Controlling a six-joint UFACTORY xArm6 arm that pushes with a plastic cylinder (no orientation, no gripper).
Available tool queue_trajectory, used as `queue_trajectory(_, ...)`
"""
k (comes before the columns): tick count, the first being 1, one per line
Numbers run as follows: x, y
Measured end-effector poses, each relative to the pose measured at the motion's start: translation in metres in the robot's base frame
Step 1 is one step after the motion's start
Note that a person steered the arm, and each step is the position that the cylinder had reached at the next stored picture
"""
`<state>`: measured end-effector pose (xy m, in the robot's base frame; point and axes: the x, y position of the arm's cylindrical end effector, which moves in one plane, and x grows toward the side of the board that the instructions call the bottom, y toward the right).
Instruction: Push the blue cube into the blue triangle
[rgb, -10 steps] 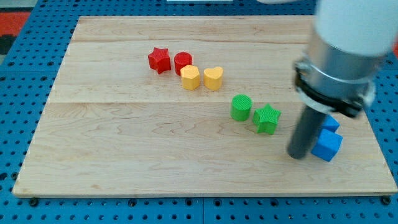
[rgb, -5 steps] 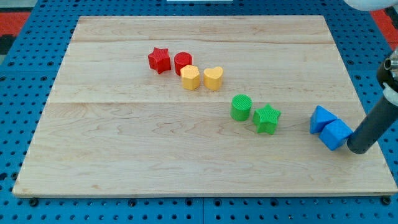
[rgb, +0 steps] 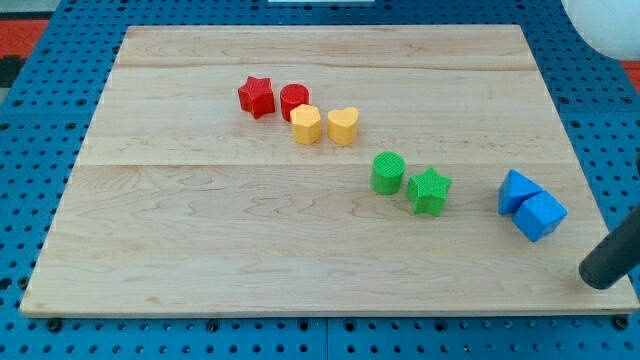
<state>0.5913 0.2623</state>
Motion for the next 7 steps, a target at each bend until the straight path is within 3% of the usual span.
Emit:
queue_trajectory(1, 0.0, 0.0)
queue_trajectory(2, 0.001, -0.046)
queue_trajectory(3, 0.001, -0.054)
queue_trajectory(7, -0.005, -0.032)
